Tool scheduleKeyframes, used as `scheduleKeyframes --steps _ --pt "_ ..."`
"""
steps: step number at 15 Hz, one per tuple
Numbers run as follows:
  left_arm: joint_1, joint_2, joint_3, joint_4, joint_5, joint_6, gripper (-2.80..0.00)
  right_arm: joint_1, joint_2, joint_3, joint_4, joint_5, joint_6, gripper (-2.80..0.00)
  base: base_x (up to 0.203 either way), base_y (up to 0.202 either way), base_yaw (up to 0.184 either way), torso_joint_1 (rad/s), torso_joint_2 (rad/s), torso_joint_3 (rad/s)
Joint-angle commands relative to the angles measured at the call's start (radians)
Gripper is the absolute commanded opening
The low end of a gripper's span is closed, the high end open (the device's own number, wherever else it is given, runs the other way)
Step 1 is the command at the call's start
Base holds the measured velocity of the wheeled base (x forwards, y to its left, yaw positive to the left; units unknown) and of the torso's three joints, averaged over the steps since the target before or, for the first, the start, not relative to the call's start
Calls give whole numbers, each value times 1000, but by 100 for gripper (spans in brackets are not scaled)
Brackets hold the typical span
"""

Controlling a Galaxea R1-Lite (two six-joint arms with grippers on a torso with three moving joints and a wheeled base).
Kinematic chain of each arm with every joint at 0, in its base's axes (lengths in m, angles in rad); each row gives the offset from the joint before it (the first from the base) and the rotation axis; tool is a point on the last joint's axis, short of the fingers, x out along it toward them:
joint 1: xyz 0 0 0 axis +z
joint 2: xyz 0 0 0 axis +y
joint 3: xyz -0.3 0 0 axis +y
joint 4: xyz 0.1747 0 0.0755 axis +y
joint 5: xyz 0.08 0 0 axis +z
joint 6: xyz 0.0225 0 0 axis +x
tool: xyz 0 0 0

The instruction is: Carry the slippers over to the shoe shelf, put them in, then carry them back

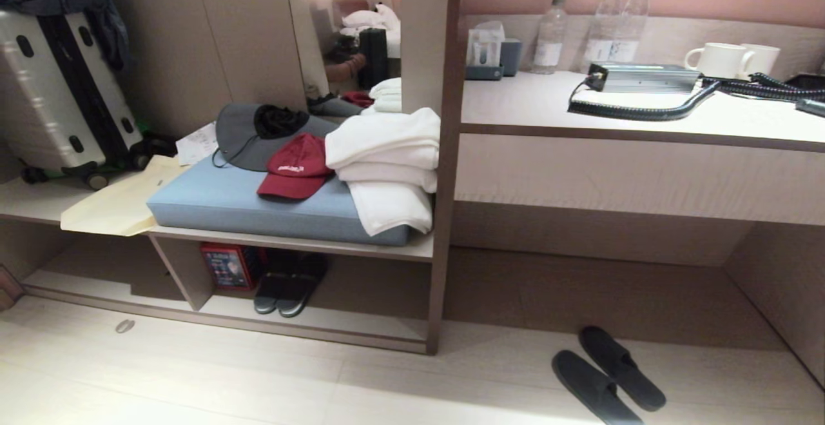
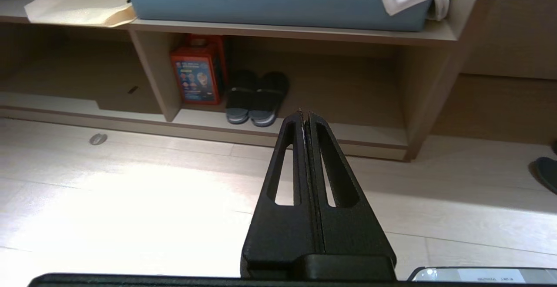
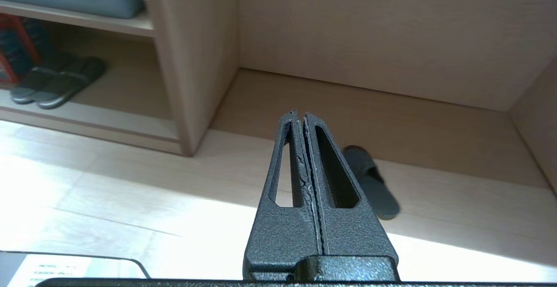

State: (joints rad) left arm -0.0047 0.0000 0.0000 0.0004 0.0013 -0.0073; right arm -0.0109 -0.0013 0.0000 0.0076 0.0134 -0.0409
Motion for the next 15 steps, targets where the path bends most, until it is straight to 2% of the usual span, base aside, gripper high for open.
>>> scheduleKeyframes --steps 1,15 --pt "0 0 2 0 0 0 -280 0 -3 0 0 0 -1 -280 0 197 -2 -2 -1 3" --pt "0 0 2 1 -1 6 -280 0 -3 0 0 0 -1 -280 0 187 -1 2 3 2"
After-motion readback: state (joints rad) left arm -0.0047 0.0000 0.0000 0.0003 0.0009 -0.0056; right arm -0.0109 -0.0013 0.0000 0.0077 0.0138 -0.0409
